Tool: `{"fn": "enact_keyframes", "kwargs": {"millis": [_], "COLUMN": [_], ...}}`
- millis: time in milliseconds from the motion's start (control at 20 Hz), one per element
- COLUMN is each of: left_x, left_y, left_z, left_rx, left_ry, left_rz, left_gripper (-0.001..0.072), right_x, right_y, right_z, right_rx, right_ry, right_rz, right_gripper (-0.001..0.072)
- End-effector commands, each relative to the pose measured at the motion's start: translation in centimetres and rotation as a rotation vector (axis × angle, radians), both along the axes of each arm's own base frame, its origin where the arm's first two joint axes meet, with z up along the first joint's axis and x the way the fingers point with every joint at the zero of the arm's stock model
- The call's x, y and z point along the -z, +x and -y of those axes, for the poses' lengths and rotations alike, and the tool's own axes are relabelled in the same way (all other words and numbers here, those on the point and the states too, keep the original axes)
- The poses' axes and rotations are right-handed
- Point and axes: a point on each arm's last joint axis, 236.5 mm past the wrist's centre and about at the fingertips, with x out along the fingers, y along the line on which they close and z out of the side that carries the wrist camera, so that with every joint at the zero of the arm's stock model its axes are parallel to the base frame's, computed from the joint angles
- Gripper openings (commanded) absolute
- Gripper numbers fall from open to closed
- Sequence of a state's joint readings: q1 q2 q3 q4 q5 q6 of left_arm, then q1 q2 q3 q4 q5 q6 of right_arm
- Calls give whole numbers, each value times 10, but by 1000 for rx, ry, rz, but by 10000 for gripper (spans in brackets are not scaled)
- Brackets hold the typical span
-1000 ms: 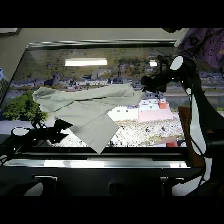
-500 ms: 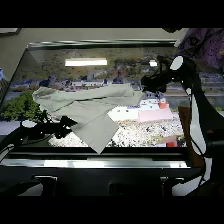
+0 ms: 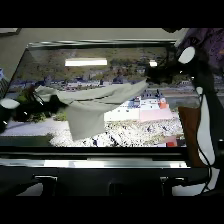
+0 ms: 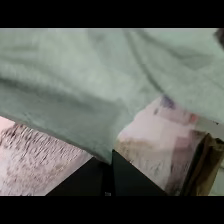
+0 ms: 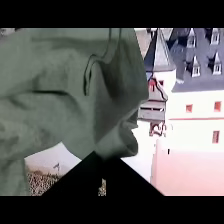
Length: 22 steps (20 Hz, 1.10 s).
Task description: Fold the clothes and pants, and hang the long-sleeved shirts on hangers.
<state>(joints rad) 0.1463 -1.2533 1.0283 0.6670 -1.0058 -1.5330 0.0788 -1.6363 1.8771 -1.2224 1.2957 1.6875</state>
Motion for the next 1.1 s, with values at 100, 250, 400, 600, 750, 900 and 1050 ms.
{"fn": "enact_keyframes", "kwargs": {"millis": [100, 250, 400, 600, 750, 900, 1050], "left_x": [-261, -381, -427, -431, -441, -429, -384], "left_y": [17, -44, -115, -193, -212, -181, -122], "left_z": [-95, -116, -115, -134, -145, -149, -143], "left_rx": [-62, -172, -303, -522, -593, -553, -387], "left_ry": [412, 595, 644, 753, 813, 774, 686], "left_rz": [472, 700, 813, 816, 840, 799, 674], "left_gripper": [12, 13, 13, 13, 13, 13, 13], "right_x": [-193, -280, -336, -375, -375, -361, -307], "right_y": [-18, -87, -164, -246, -261, -238, -183], "right_z": [54, 76, 86, 92, 91, 89, 84], "right_rx": [116, 173, 206, 257, 283, 286, 275], "right_ry": [-170, -211, -198, -129, -74, -72, -100], "right_rz": [481, 666, 792, 894, 875, 818, 626], "right_gripper": [33, 33, 34, 34, 34, 34, 34]}}
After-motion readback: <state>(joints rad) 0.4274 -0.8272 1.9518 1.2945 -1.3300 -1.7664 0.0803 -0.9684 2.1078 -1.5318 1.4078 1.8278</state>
